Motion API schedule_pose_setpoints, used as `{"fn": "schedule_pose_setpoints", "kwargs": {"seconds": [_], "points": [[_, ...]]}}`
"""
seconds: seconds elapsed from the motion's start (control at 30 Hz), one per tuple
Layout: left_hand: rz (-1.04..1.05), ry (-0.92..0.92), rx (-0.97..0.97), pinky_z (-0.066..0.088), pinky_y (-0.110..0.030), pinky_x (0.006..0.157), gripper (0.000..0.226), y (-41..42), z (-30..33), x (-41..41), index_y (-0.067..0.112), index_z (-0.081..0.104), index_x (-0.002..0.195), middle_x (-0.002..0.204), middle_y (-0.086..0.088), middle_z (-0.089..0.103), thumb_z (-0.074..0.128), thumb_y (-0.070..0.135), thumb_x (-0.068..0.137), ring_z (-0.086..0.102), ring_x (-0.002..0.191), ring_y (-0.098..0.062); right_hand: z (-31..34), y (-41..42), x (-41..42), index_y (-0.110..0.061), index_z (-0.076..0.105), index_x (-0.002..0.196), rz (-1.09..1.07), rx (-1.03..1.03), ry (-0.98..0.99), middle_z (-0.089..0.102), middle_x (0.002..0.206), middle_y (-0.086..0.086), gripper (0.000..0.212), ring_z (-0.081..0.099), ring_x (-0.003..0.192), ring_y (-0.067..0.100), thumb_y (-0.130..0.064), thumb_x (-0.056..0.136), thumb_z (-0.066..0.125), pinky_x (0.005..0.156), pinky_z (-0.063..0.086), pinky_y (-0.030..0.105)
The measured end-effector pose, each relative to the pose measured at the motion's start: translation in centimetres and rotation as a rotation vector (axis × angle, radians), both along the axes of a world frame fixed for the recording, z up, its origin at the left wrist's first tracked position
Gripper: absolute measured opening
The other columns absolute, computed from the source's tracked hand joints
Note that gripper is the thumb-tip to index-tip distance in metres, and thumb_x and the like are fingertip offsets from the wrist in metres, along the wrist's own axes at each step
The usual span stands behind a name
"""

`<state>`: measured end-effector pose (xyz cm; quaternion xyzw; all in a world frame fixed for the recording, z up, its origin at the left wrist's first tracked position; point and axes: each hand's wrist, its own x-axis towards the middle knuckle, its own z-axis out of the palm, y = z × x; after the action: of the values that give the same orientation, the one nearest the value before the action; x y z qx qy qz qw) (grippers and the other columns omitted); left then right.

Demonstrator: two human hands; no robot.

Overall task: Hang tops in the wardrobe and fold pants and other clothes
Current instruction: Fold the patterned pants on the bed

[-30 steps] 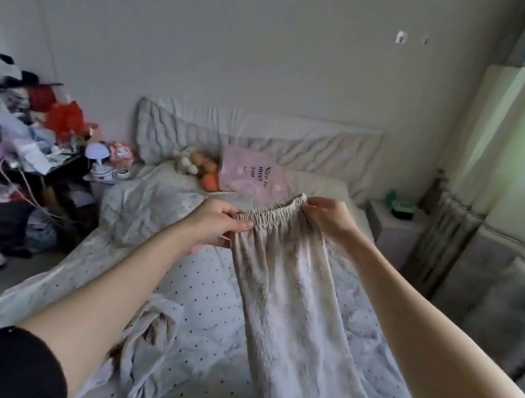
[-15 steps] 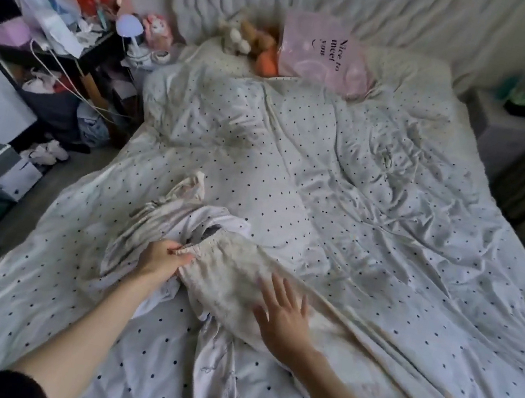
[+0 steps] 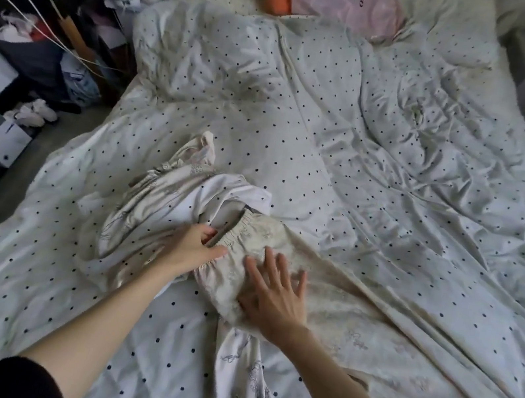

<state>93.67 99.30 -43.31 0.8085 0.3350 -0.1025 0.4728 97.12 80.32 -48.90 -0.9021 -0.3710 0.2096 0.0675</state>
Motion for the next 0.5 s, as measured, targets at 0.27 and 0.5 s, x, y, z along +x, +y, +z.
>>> {"fn": "schedule_pose_setpoints", "kwargs": {"seconds": [0.27,0.5], "points": [[0.016,-0.029,0.044,0.051,-0.039,0.081,0.019,-0.8,0.4,-0.3,0.019,0.061,0.090,0.090,-0.003,0.067,0.073,0.012,0.077,0.064,0.088,-0.025,1.5,-1.3,-0.7,-0.036,-0.003,0.149,-0.008,0.031,0.037,-0.016,0.158,-0.002,0.071,-0.017,0.144,0.025,-0.049,0.094,0.040,0.106,-0.016,0.059],[-0.158,-0.211,0.267,0.036,-0.005,0.057,0.023,-8.8,4.6,0.2,0.025,0.062,0.097,0.074,0.021,0.055,0.072,0.020,0.077,0.052,0.066,0.006,4.0,-9.1,-2.9,-0.028,0.011,0.150,-0.246,-0.001,0.026,-0.005,0.159,0.003,0.053,-0.009,0.146,0.025,-0.040,0.101,0.027,0.113,-0.010,0.056]]}}
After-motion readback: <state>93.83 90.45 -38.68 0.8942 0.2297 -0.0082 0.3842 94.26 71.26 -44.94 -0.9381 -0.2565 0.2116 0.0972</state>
